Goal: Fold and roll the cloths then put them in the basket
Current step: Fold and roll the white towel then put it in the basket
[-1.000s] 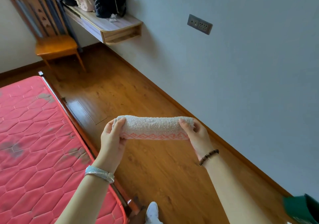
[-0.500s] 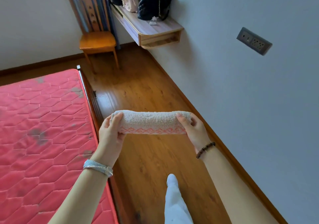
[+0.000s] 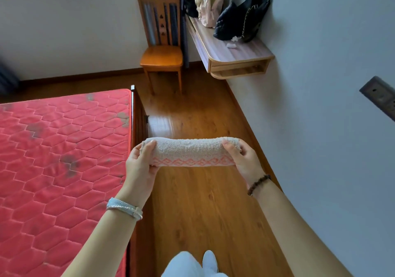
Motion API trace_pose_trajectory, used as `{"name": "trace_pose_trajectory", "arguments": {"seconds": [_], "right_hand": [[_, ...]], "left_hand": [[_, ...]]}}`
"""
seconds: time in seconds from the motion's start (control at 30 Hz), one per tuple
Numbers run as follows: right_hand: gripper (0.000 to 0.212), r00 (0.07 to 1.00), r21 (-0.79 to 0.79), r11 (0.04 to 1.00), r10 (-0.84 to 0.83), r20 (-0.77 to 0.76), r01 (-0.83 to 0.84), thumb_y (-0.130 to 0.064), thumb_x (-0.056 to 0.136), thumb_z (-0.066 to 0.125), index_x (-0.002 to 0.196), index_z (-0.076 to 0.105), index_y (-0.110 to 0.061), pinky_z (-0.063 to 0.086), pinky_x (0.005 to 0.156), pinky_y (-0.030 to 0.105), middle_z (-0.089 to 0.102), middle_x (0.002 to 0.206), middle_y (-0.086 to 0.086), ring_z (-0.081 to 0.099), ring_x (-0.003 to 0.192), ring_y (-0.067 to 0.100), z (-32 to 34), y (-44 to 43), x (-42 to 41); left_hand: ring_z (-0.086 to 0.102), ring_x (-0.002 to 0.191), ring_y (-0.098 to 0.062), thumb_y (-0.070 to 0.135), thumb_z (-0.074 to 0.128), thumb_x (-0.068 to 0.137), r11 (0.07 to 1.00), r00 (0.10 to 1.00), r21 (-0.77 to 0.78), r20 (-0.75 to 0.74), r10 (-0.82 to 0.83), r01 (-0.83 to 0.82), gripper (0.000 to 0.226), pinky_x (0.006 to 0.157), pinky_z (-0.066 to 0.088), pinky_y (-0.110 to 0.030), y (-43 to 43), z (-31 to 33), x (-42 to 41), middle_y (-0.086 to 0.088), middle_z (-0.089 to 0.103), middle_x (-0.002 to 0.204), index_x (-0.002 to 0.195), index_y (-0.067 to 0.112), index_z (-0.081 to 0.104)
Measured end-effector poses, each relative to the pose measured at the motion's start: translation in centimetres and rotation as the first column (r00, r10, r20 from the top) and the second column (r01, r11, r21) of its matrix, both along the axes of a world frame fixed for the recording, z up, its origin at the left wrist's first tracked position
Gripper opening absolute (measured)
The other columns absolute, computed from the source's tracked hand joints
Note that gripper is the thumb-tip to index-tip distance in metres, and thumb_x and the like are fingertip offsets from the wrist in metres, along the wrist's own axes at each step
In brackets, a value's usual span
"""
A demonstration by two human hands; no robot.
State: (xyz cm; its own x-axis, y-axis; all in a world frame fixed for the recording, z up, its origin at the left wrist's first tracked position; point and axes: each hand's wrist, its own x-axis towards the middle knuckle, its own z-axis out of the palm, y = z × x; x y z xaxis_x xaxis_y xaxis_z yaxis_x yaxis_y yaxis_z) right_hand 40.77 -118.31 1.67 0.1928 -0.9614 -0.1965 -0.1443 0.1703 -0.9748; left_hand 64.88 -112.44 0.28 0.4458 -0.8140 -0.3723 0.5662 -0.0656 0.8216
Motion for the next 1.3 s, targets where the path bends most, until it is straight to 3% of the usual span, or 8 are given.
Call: {"name": "trace_pose_trajectory", "arguments": {"seconds": [0.23,0.4,0.57,0.8,0.9,1.1,1.17,1.3], "right_hand": [[0.026,0.993,0.070,0.991,0.112,0.045,-0.115,-0.049,0.085,0.059,0.102,0.061,-0.030,0.058,0.079,0.024,0.066,0.104,-0.004,0.066,0.097,0.011,-0.7,-7.3,3.6],[0.027,0.983,0.092,0.981,0.166,0.075,-0.172,-0.044,0.090,0.061,0.109,0.062,-0.024,0.057,0.091,0.040,0.068,0.107,0.001,0.067,0.103,0.017,-1.5,-13.6,7.7],[0.037,0.972,0.109,0.968,0.214,0.099,-0.225,-0.044,0.089,0.064,0.115,0.063,-0.018,0.056,0.093,0.046,0.069,0.111,0.004,0.067,0.106,0.019,-2.1,-21.0,13.7],[0.045,0.956,0.119,0.950,0.278,0.092,-0.288,-0.047,0.087,0.066,0.119,0.060,-0.016,0.056,0.093,0.047,0.067,0.114,0.007,0.067,0.107,0.020,-1.1,-30.3,21.4],[0.051,0.955,0.119,0.949,0.281,0.100,-0.292,-0.050,0.085,0.067,0.122,0.059,-0.015,0.056,0.093,0.047,0.065,0.117,0.009,0.065,0.110,0.022,-1.0,-33.6,23.5],[0.064,0.947,0.126,0.941,0.302,0.114,-0.315,-0.056,0.075,0.067,0.123,0.058,-0.015,0.055,0.094,0.047,0.064,0.119,0.010,0.064,0.112,0.023,-1.1,-39.8,27.4],[0.069,0.940,0.124,0.934,0.322,0.112,-0.335,-0.060,0.071,0.068,0.123,0.058,-0.015,0.055,0.094,0.047,0.064,0.118,0.009,0.064,0.112,0.022,-1.2,-42.0,28.6],[0.068,0.929,0.118,0.924,0.353,0.112,-0.365,-0.060,0.075,0.068,0.125,0.057,-0.015,0.056,0.094,0.045,0.063,0.120,0.009,0.063,0.113,0.022,-1.5,-47.4,31.6]], "left_hand": [[0.067,0.100,-0.019,0.016,0.066,0.091,0.993,0.993,0.007,0.016,0.120,-0.120,0.031,0.083,0.058,-0.034,-4.5,0.0,2.7,-0.010,0.064,0.110,0.119,0.009,0.056],[0.067,0.098,-0.020,0.016,0.066,0.091,0.983,0.983,-0.011,0.011,0.185,-0.185,0.026,0.082,0.058,-0.034,-9.2,-0.6,6.1,-0.010,0.065,0.109,0.115,0.010,0.056],[0.067,0.098,-0.023,0.022,0.075,0.079,0.970,0.971,-0.046,-0.003,0.239,-0.238,0.045,0.081,0.058,-0.037,-14.8,-0.9,11.5,-0.013,0.066,0.109,0.118,0.008,0.056],[0.061,0.108,-0.031,0.020,0.073,0.081,0.958,0.959,-0.038,-0.039,0.282,-0.284,0.054,0.099,0.048,-0.051,-23.3,-0.3,19.0,-0.023,0.059,0.122,0.128,0.004,0.051],[0.062,0.103,-0.027,0.013,0.067,0.091,0.959,0.960,-0.035,-0.031,0.279,-0.280,0.033,0.098,0.048,-0.048,-26.6,-0.2,21.1,-0.018,0.060,0.117,0.120,0.008,0.053],[0.061,0.107,-0.031,0.018,0.073,0.083,0.951,0.951,-0.037,-0.043,0.306,-0.308,0.054,0.096,0.048,-0.051,-32.1,0.1,24.4,-0.020,0.060,0.120,0.129,0.004,0.050],[0.063,0.106,-0.029,0.014,0.070,0.088,0.945,0.945,-0.038,-0.049,0.324,-0.325,0.047,0.099,0.049,-0.049,-33.9,-0.3,25.5,-0.018,0.062,0.116,0.129,0.004,0.049],[0.066,0.094,-0.022,0.012,0.066,0.091,0.934,0.936,-0.062,-0.030,0.350,-0.352,0.033,0.090,0.054,-0.043,-38.4,-0.3,27.5,-0.011,0.065,0.105,0.120,0.008,0.051]]}}
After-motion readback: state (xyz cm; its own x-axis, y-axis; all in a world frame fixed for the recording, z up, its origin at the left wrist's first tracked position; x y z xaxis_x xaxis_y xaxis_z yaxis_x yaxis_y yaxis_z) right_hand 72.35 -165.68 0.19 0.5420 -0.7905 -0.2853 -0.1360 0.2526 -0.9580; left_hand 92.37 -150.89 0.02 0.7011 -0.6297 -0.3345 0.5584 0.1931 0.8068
